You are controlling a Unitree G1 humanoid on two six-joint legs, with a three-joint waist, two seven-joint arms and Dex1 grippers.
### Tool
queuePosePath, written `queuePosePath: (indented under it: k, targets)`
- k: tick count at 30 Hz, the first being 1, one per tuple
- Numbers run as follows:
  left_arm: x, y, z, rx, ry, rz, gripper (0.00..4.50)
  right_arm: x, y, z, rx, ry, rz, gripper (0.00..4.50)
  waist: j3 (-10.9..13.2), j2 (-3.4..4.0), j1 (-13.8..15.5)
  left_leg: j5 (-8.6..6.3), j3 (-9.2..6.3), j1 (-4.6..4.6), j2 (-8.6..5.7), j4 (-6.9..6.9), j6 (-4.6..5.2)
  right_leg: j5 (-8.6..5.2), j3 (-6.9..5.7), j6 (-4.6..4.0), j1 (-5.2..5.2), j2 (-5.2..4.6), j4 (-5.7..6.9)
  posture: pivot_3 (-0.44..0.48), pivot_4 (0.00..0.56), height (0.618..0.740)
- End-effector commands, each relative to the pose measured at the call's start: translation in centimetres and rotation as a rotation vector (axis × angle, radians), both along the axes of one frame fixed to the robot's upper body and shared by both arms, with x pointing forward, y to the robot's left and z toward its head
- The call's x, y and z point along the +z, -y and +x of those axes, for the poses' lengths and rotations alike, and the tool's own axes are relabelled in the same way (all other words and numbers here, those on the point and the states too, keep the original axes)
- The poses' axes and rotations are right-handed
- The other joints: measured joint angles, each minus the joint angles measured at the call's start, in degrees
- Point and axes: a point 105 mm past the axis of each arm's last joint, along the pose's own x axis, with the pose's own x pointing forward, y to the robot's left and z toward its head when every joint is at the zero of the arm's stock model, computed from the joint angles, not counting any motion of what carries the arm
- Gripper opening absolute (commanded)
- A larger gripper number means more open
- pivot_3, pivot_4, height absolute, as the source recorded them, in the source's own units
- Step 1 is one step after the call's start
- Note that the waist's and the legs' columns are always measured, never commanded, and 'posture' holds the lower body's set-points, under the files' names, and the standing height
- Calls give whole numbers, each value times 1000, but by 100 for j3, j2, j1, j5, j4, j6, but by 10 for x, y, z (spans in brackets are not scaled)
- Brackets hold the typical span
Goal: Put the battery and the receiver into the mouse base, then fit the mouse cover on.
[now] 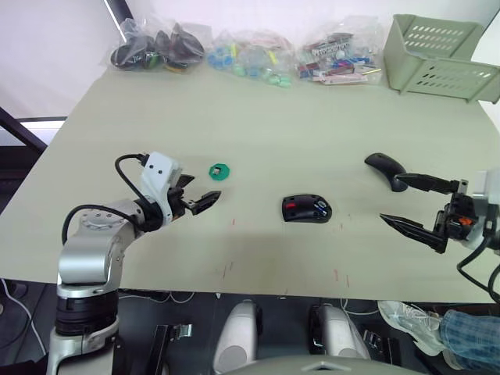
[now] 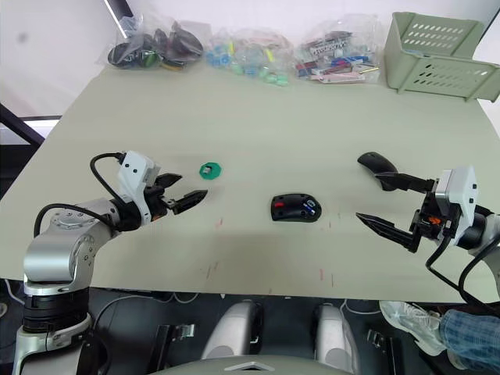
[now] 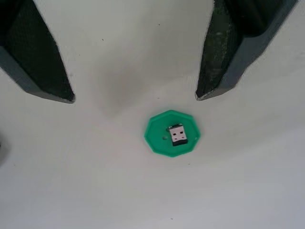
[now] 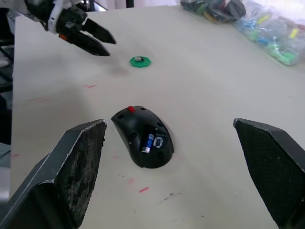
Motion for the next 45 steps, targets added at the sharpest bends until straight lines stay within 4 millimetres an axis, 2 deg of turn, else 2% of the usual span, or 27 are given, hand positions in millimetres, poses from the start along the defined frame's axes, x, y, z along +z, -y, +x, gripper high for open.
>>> queuePosePath:
  k: [1,7,15,18,19,20,21,28,45]
  targets:
    - [13,-2,7,89,59,-1,2995,7,0,2,16,33,-19,4500,0,0,1,0,-1,1,0,0,0,1,0,-2,0,1,2,0,150,740]
    - [14,10,20,237,66,-38,2995,12,-1,8,27,54,-21,4500,0,-1,-7,11,-10,6,2,8,-13,22,1,-7,0,8,17,0,150,740]
    - [13,9,37,339,57,-46,2995,16,-3,9,53,70,-17,4500,-1,-1,-5,12,-8,5,2,11,-15,27,3,-10,0,10,17,0,150,740]
    - [12,11,40,334,47,-46,2108,15,-3,9,54,70,-17,4500,-1,-1,-5,12,-5,3,1,12,-15,27,5,-11,0,9,16,0,150,740]
    - [12,13,41,327,47,-43,1711,15,-3,8,53,69,-16,4500,-1,-1,-3,12,-4,3,1,12,-15,27,6,-11,0,9,16,0,150,740]
    - [11,14,41,323,49,-40,1127,15,-3,8,53,68,-15,4500,-1,-1,-3,12,-4,3,1,13,-15,27,6,-11,0,9,16,0,150,740]
    - [11,16,42,320,49,-40,987,15,-3,7,51,67,-15,4500,-1,-1,-2,12,-4,3,1,13,-16,27,6,-11,0,9,16,0,150,740]
    - [9,23,47,312,50,-43,987,14,-1,6,43,65,-17,4500,-1,-1,-3,13,-2,3,1,20,-16,29,8,-12,0,9,20,0,150,740]
    - [-1,19,63,310,18,0,987,13,-2,5,51,62,-22,4500,-1,-1,-5,13,-2,3,1,36,-16,30,10,-12,0,9,36,0,150,740]
